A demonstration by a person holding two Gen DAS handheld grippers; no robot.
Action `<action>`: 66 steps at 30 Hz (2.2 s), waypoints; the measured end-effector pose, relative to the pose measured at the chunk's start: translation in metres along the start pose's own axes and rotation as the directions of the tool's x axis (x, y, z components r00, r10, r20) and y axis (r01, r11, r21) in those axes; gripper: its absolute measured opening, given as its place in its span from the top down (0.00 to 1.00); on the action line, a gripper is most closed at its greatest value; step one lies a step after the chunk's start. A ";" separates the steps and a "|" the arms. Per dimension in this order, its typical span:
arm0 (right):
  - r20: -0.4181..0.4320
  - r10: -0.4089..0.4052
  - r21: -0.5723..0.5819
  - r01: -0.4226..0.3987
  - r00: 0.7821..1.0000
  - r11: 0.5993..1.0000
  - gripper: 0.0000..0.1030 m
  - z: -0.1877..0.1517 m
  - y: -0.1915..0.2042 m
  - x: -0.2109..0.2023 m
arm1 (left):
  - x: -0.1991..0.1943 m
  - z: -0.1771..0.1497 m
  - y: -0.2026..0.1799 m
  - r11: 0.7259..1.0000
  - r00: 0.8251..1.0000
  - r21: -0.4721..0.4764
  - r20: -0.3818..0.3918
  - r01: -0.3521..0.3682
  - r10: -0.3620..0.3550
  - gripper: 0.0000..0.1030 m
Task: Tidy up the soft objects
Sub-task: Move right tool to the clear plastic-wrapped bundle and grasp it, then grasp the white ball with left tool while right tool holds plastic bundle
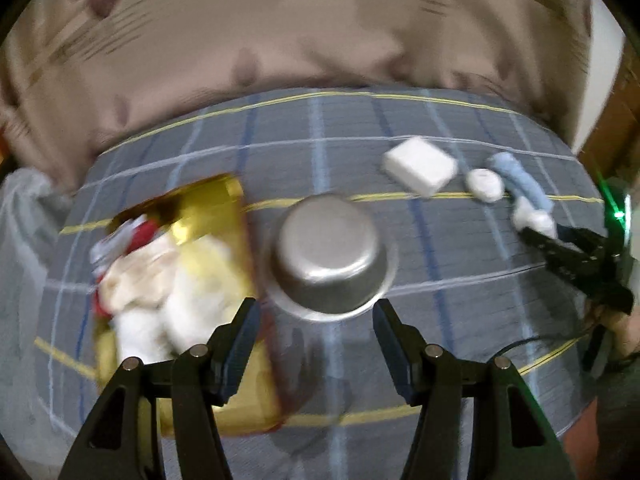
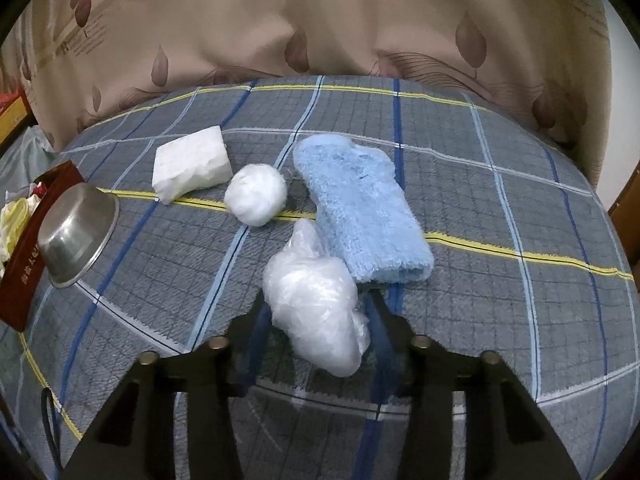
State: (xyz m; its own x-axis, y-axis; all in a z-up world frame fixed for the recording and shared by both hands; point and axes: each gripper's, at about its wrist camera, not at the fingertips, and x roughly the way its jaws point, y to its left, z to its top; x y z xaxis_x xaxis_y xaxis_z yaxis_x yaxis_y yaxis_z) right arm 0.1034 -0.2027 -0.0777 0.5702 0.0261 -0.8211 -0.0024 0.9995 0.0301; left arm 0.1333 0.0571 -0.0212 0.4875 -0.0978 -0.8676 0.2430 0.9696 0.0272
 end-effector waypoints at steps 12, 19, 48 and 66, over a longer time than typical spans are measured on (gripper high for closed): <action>0.011 0.016 0.049 -0.016 1.000 0.999 0.67 -0.028 -0.020 -0.038 | 0.053 0.047 -0.107 0.973 0.984 0.144 -0.010 0.179 -0.179 0.42; 0.003 0.010 0.130 -0.010 1.000 0.991 0.67 -0.058 -0.048 -0.065 | 0.088 0.071 -0.155 0.945 0.967 0.208 -0.020 0.252 -0.254 0.42; 0.015 0.054 0.206 -0.056 0.998 0.977 0.67 -0.071 -0.059 -0.072 | 0.104 0.095 -0.177 0.947 0.973 0.226 -0.034 0.230 -0.228 0.72; 0.072 -0.001 0.149 -0.010 0.997 0.989 0.67 -0.061 -0.035 -0.099 | -0.001 0.072 -0.037 0.996 0.993 0.047 0.077 0.081 -0.084 0.72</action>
State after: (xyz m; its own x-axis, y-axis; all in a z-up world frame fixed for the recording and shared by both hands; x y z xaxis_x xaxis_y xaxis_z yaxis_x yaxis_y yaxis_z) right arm -0.0030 -0.2393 -0.0321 0.6277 0.0243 -0.7781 0.1143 0.9858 0.1230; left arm 0.1842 0.0054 0.0140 0.5282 -0.1962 -0.8261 0.3207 0.9470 -0.0199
